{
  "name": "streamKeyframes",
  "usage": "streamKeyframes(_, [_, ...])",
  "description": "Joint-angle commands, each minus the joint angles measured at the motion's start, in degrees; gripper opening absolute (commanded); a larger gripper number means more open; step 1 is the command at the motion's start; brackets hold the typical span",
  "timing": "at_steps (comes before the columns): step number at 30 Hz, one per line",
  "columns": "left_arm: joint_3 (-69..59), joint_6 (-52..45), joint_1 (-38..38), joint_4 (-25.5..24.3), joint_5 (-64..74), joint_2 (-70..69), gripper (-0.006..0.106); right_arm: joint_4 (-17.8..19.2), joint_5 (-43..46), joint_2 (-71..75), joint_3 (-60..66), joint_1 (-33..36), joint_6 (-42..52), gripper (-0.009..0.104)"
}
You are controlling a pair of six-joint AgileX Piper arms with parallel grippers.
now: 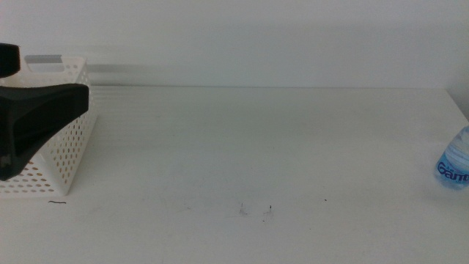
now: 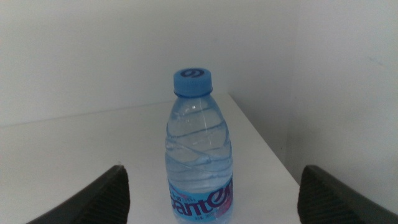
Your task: Use arms to grab the bottles and put them into the dustbin to the left of the table.
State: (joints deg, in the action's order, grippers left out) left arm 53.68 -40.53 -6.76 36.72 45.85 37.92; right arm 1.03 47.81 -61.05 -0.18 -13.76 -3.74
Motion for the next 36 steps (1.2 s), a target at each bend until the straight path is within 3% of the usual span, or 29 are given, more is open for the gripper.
streamKeyframes(1, [-0.04,0.13,-0.14,0.13,-0.75,-0.11,0.093,-0.11,3.04,-2.38,0.18,-0.50,0.75,0.093])
streamKeyframes(8, [-0.04,0.13,-0.14,0.13,-0.75,-0.11,0.093,3.57,3.12,-9.09,-4.64,-0.50,0.75,0.093])
streamKeyframes(36, [-0.04,0.13,-0.14,0.13,-0.75,-0.11,0.093,3.54,3.13,-34.63,-21.88,-0.50,5.28,0.093])
